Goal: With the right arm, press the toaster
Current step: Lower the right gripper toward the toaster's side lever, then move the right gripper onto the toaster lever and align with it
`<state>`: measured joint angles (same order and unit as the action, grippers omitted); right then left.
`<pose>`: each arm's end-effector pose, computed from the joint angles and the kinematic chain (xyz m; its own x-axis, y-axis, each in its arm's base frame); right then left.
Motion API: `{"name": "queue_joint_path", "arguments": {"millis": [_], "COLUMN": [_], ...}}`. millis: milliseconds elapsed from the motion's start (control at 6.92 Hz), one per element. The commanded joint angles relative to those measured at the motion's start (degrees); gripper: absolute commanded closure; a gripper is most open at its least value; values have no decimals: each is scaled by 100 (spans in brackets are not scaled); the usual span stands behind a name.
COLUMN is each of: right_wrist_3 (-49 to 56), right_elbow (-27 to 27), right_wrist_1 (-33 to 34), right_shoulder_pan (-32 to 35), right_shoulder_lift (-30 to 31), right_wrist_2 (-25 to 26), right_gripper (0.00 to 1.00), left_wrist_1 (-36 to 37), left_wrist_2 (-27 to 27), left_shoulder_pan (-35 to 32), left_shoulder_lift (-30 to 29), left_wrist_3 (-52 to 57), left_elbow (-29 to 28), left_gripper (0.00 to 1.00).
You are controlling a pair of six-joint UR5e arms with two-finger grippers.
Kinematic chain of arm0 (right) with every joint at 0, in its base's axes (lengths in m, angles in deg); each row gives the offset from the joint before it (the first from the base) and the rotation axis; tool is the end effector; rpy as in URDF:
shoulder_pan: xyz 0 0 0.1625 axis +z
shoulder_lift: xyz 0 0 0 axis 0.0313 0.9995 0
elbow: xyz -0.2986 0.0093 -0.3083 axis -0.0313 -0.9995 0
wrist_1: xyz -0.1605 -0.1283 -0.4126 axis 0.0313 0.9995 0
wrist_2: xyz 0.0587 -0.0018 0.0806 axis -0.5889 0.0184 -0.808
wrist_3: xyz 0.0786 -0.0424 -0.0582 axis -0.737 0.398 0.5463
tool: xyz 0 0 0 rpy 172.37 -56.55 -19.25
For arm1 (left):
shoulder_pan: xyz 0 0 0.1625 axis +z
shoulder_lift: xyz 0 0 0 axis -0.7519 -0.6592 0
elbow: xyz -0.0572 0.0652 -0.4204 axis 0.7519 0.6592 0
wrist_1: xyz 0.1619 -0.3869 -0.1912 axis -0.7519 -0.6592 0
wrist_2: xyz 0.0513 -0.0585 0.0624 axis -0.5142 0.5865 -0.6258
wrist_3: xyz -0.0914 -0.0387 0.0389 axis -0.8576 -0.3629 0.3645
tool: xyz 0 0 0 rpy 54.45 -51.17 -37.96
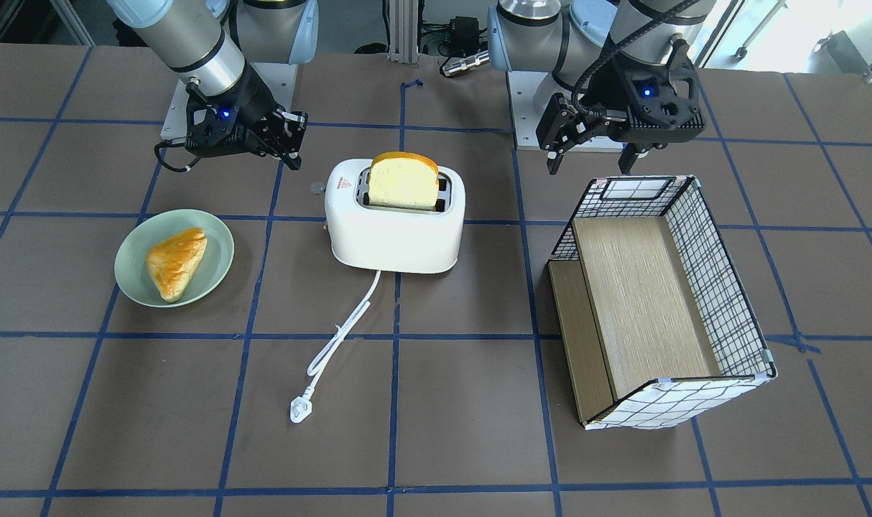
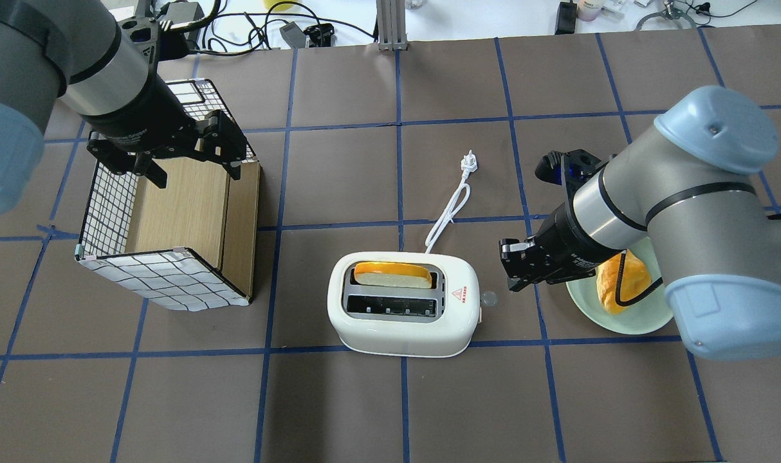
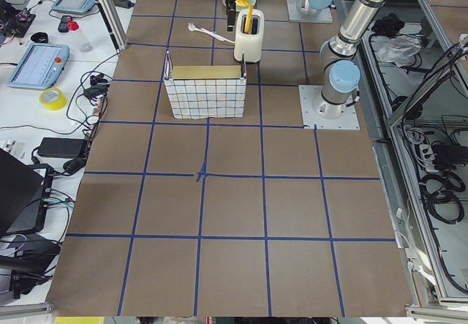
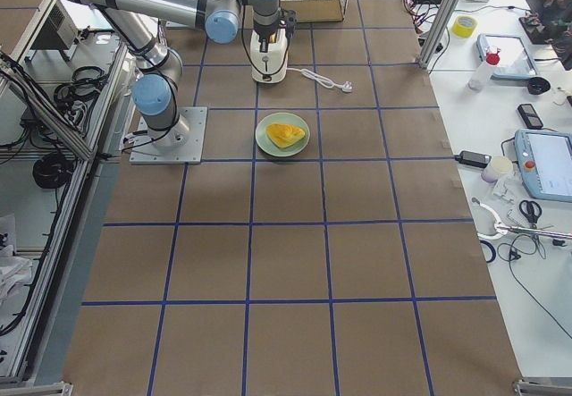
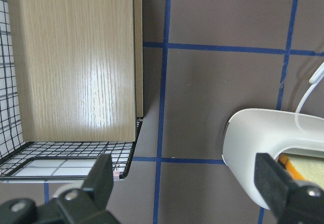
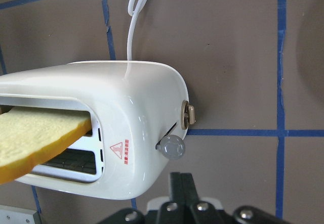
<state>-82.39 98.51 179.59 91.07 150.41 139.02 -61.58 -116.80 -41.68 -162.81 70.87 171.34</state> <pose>0.1628 -0.4112 0.3417 -0.9438 0.0721 -0.3225 0.0566 0.9968 0.0572 -0.1392 -0.5040 0.4899 -0.9972 -0.0710 0.0227 -0.0721 0.9961 -0.0508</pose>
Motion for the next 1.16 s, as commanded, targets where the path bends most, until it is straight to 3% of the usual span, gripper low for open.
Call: {"name": "queue_joint_path", "arguments": {"millis": [0, 289, 1012], "right_wrist_3": [12, -59, -85], "right_elbow": [408, 647, 691], "right_wrist_1": [833, 1337, 1049], "right_shoulder_pan": [2, 2, 11], "right_shoulder_lift": [-62, -123, -159], "right_wrist_2": [-202, -221, -450], "right_gripper": [100, 100, 100], "left_wrist_1": [-3, 6, 6], "left_wrist_2": [-1, 8, -1], "left_shoulder_pan": [0, 0, 0], "left_shoulder_lift": [0, 0, 0], "left_wrist_3": [0, 0, 0], "left_elbow": [0, 0, 0], "left_gripper": [0, 0, 0]}}
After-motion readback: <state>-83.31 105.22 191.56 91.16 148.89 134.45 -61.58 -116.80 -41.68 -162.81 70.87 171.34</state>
